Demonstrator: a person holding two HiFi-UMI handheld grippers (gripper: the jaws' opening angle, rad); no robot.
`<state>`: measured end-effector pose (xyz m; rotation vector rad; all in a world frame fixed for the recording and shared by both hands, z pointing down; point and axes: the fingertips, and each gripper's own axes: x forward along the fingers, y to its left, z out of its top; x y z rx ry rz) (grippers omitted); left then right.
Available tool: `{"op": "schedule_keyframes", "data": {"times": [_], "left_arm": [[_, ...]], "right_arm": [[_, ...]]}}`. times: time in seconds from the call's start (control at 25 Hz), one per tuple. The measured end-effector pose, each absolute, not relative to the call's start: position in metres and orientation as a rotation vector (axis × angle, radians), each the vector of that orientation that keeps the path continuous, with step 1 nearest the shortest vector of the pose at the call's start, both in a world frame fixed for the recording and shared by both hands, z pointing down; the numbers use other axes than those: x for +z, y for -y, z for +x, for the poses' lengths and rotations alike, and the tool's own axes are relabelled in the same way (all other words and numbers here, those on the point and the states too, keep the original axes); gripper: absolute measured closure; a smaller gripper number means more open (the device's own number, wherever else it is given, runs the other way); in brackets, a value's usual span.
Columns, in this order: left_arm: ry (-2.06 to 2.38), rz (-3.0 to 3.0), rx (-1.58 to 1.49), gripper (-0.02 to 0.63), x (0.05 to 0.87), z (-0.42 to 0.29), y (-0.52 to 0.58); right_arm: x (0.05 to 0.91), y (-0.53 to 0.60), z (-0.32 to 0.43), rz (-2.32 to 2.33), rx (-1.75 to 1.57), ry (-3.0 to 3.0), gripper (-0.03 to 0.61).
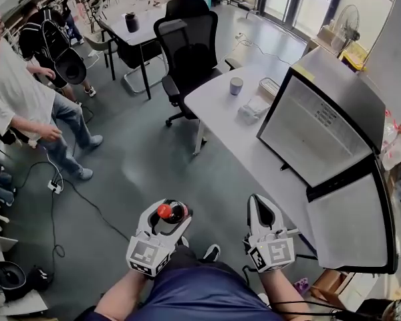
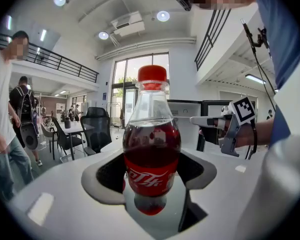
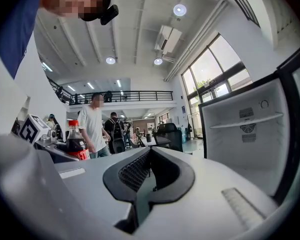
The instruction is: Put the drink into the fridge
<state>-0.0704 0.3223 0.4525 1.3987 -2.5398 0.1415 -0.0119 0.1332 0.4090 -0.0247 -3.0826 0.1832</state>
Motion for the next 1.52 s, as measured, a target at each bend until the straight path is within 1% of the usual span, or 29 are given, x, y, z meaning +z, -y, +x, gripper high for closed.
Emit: {"op": "schedule_keyframes", "data": {"times": [0.4, 0.64, 0.88, 1.24, 1.52], "left_arm": [[2.439, 1.525, 0.175, 0.304, 0.460, -0.088, -0.255], [2.340, 1.644, 0.186, 0.304, 0.472, -0.116, -0.206], [2.236, 1.762, 0.177, 0.304, 0.480, -0.155, -0.160], [2.083, 1.993, 0.252, 0.304, 0.467, -0.192, -0.101], [1.959, 2.205, 0.278, 0.304, 0.468, -0.195, -0.061]], "right_arm": [[0.417, -0.072, 0.000, 0.159, 0.221, 3.066, 0.572], [0.428, -0.030, -0.005, 0.342, 0.221, 3.025, 0.572], [0.431, 0.003, -0.029, 0.515, 0.227, 2.992, 0.572], [0.422, 0.029, -0.048, 0.773, 0.213, 2.956, 0.572], [0.426, 0.033, -0.046, 0.919, 0.196, 2.898, 0.572]]}}
